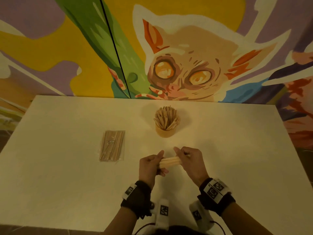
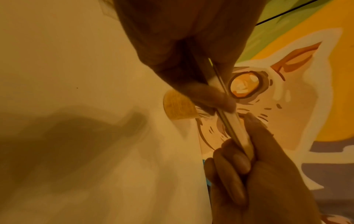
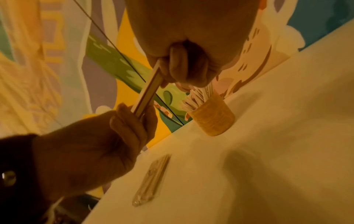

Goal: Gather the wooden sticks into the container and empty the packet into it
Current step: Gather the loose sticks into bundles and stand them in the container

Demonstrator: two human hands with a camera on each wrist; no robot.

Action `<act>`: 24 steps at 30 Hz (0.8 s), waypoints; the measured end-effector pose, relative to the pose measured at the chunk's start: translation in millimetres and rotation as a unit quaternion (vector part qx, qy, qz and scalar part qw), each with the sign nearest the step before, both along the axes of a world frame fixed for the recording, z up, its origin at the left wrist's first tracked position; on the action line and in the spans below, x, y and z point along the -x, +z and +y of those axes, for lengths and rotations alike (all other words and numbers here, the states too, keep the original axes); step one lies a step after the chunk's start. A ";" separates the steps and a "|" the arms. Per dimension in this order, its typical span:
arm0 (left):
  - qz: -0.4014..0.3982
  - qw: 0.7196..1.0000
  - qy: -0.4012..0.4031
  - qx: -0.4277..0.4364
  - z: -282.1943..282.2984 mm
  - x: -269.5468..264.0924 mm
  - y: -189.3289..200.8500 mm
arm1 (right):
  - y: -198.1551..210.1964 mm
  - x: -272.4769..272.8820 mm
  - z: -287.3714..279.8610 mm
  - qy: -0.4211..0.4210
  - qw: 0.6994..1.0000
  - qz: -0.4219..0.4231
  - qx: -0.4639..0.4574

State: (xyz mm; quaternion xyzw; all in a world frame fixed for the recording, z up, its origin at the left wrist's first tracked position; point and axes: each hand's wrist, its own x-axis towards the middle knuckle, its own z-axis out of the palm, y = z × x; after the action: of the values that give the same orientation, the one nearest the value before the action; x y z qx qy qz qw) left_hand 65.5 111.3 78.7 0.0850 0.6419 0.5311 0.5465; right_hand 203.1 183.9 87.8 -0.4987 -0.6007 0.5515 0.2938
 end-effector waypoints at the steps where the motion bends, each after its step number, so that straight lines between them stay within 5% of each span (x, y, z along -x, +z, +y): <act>1: 0.015 1.000 0.021 -0.009 3.6 0.7 -0.7 | 1.3 3.6 2.7 -0.017 0.999 0.025 0.024; 5: 0.056 0.996 0.061 -0.039 22.0 7.1 -4.3 | 1.4 16.6 17.1 -0.034 0.996 0.064 0.054; 10: 0.055 0.997 0.001 -0.059 42.8 19.9 -12.0 | 0.1 27.6 59.4 -0.011 0.998 0.040 0.056; 13: 0.083 0.996 0.005 -0.041 59.4 36.2 -22.5 | 6.6 28.4 100.1 0.005 1.000 0.006 0.001; 16: 0.197 0.980 -0.017 -0.024 78.4 51.4 -38.5 | 7.3 28.9 145.6 0.023 0.990 -0.072 -0.115; 20: 0.298 0.946 -0.126 -0.011 100.8 58.6 -59.3 | 5.7 48.1 172.6 0.132 0.946 -0.178 -0.237; 24: 0.333 0.921 -0.203 -0.020 124.3 57.2 -79.8 | -12.1 72.9 169.2 0.306 0.842 -0.323 -0.306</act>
State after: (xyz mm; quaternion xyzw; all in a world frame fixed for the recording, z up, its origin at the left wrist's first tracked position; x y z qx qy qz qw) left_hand 8.3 235.6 -1.0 0.3962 0.7447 0.3631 0.3957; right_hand 130.2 353.1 75.7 -0.3242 -0.9218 0.2094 0.0365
